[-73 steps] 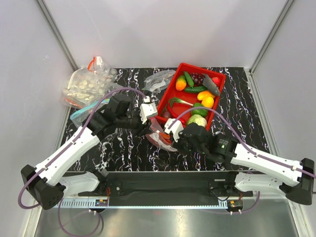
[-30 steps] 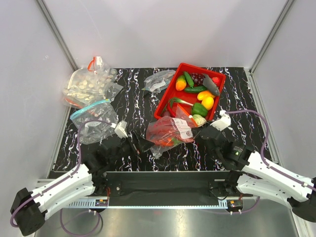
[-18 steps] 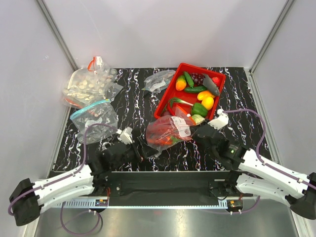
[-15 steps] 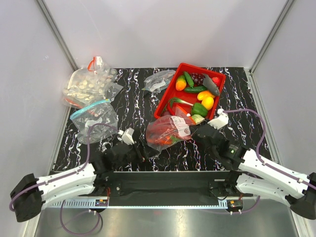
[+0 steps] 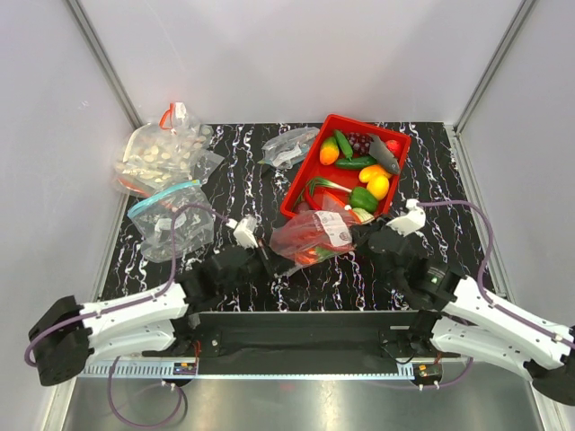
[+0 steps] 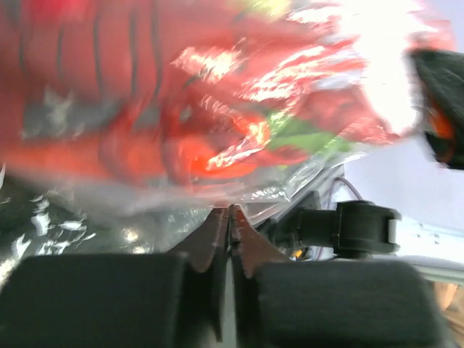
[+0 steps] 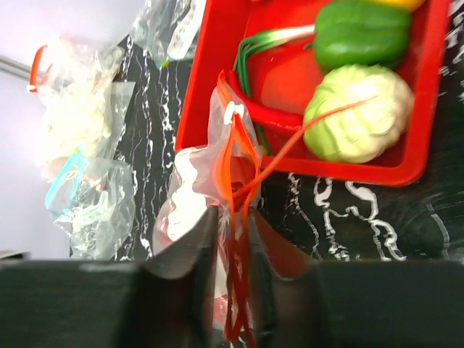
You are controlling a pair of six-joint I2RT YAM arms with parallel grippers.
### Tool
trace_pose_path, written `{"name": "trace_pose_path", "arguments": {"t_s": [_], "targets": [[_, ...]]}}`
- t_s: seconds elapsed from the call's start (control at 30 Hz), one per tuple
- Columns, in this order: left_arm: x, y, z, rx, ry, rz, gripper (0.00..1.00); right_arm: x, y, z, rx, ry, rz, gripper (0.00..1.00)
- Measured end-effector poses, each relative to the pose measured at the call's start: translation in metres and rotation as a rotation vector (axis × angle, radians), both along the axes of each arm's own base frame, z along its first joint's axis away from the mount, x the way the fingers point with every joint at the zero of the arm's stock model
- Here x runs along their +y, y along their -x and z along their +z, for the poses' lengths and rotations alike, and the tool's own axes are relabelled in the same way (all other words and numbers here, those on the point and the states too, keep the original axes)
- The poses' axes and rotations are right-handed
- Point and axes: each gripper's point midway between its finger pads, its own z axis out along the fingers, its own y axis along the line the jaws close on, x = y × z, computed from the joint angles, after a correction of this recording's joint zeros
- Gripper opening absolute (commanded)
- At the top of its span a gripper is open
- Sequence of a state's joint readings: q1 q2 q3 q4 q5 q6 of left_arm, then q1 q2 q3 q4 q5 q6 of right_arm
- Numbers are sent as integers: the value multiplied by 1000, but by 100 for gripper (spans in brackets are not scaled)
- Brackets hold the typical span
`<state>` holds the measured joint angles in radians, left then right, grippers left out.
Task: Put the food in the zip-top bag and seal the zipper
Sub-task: Adjust the zipper on the food storage bag.
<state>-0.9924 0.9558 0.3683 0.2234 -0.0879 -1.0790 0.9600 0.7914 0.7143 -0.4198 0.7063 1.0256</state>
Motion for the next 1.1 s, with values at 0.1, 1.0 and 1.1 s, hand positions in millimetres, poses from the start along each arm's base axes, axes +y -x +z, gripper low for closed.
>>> {"name": "trace_pose_path", "arguments": {"t_s": [0.1,1.0,1.1], "targets": [[6,2,32,-67,38,-9,0,-14,3,7,-23,16,-20,27],[60,-3,150,-189,38,-85,0,8,54,51,70,174,396,38],[68,-14,141,-175,18,-54,0,14,57,46,98,179,429,33]]}}
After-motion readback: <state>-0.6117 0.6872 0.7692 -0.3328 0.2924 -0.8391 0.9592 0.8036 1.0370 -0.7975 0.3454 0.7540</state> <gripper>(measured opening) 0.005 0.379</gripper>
